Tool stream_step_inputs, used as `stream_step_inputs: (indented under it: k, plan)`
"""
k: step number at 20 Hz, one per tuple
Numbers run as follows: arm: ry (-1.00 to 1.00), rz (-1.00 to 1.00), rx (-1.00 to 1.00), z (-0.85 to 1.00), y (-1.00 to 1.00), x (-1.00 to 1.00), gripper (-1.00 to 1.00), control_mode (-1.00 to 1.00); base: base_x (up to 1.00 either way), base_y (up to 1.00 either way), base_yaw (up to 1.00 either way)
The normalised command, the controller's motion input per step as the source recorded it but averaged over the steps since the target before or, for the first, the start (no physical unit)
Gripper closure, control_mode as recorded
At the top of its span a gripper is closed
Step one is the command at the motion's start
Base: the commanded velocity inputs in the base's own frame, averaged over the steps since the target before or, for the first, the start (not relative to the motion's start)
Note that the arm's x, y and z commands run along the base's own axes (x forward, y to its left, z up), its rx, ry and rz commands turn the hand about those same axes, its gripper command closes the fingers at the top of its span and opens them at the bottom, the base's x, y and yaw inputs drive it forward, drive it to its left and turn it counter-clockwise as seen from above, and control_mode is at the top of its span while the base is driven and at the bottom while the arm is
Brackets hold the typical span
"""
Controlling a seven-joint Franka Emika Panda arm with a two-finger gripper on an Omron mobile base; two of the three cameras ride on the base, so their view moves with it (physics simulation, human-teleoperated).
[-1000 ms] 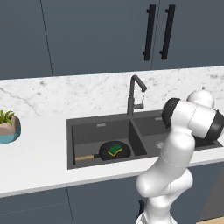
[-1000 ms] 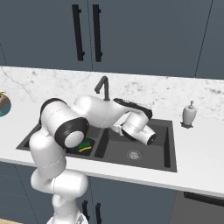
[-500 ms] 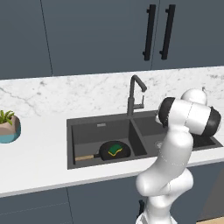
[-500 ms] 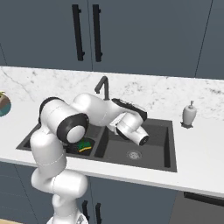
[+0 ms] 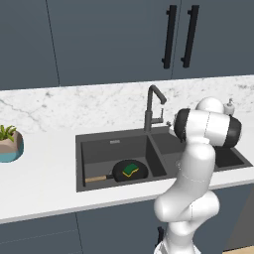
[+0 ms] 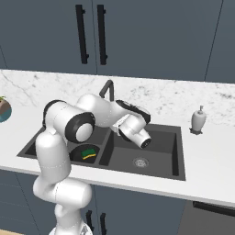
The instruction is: Pick the pan and sponge and place them into the sink. Then turn on the water.
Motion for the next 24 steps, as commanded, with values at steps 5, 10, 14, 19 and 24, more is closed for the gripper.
stream_step_inputs:
  k: [5,10,14,19,24]
  plan:
    - [-0.02,-0.02,0.02,-0.05,0.01,0.29,-1.00,-1.00,0.00,0.00,0.00]
    - [0.00,-0.03,0.01,-0.22,0.00,0.37,-1.00,-1.00,0.00,0.00,0.00]
    - [0.00,-0.03,0.02,-0.16,0.00,0.35,-1.00,-1.00,0.00,0.00,0.00]
    - [0.00,-0.04,0.03,-0.05,0.00,0.35,-1.00,-1.00,0.00,0.00,0.00]
    - [0.00,-0.04,0.03,-0.05,0.00,0.35,-1.00,-1.00,0.00,0.00,0.00]
